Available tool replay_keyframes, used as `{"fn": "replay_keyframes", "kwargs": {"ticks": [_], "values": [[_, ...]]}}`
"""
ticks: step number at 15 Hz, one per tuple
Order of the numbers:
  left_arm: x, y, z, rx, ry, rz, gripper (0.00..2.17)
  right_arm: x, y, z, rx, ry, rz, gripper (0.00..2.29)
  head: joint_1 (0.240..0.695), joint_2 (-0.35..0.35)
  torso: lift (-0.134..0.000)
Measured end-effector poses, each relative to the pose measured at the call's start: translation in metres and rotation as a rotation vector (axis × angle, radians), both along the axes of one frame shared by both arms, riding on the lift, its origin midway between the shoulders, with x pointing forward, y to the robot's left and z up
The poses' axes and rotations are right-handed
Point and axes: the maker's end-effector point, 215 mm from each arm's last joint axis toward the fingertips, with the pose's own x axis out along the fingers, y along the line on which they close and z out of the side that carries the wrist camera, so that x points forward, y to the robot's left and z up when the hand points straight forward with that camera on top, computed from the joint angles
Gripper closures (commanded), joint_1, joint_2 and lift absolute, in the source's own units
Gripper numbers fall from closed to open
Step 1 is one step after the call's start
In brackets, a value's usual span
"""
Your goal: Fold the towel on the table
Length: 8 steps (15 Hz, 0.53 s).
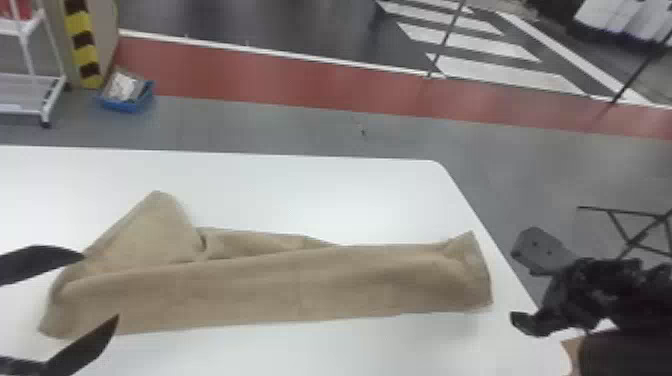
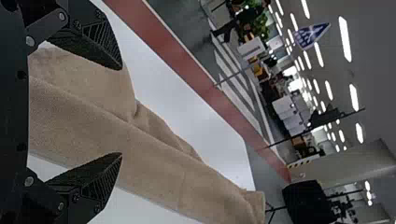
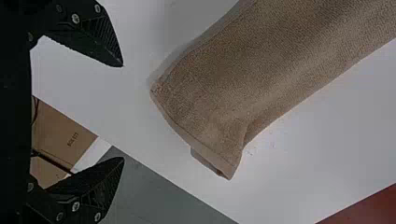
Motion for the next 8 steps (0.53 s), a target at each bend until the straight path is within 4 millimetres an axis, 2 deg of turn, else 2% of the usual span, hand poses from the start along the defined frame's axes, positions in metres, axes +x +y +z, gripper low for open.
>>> {"fn": "replay_keyframes", "kwargs": {"ticks": [3, 8], "values": [[0.003, 0.009, -0.031, 0.171, 0.066, -0.007, 0.28, -0.008, -0.005, 0.0, -0.004, 0.006, -0.012, 0.19, 0.695, -0.35, -0.124], [-0.001, 0.024, -0.061, 0.452, 0.145, 0.027, 0.3, -0.016, -0.01, 0.006, -0.013, 0.003, -0.03, 0.19, 0.695, -0.35, -0.124]]}}
